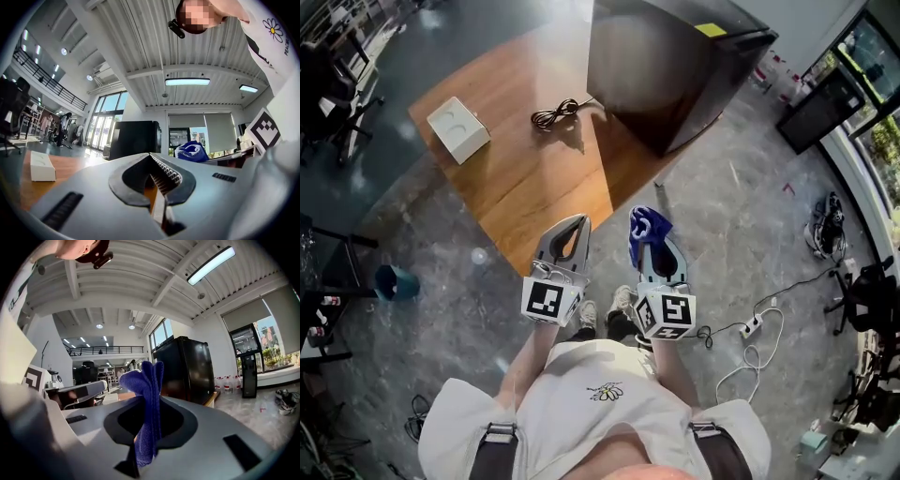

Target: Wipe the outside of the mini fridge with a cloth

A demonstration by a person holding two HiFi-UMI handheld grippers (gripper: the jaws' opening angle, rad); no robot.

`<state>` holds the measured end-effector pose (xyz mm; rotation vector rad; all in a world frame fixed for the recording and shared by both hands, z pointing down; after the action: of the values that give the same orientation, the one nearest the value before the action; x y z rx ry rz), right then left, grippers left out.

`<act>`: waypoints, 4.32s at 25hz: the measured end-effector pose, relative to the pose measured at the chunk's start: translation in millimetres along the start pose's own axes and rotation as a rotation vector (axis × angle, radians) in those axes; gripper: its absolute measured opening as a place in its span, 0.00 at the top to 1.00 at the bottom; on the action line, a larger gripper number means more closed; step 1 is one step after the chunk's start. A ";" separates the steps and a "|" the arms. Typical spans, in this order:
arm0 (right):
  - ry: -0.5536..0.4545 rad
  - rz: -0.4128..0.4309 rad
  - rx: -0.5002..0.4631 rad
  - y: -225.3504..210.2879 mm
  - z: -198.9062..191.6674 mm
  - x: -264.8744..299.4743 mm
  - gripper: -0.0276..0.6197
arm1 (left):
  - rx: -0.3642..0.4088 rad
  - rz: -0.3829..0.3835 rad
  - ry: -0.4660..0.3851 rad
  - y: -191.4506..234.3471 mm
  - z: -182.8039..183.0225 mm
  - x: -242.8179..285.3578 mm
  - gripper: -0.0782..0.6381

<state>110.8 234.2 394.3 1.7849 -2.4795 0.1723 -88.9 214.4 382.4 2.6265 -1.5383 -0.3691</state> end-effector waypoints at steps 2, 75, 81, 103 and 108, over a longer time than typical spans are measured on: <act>0.004 -0.008 0.005 -0.9 -1.1 8.5 0.86 | 0.011 0.002 0.011 8.8 -1.3 7.0 0.88; -0.423 -0.462 -0.314 32.1 247.7 568.6 0.86 | 0.049 0.126 -0.022 305.4 28.3 251.6 0.88; -0.415 -0.461 -0.342 32.2 248.6 572.8 0.86 | 0.039 0.122 -0.014 303.9 24.2 252.9 0.88; -0.427 -0.621 -0.294 -20.7 234.4 443.5 0.86 | 0.046 0.021 -0.049 236.3 31.0 254.7 0.88; -0.432 -0.679 -0.353 -36.5 228.9 400.9 0.86 | 0.033 0.003 -0.070 218.5 35.1 253.2 0.88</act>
<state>18.0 -185.5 222.0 2.5307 -1.7738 -0.7069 -164.4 -111.3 346.3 2.6632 -1.5815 -0.4435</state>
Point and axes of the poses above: the fingertips, and each gripper's own axes: x forward along the fingers, y to its left, z out of its top, the point moved 9 cm from there along -x, backward along the fingers, and after that the axes turned 5 degrees about -x, right-handed, at the moved point
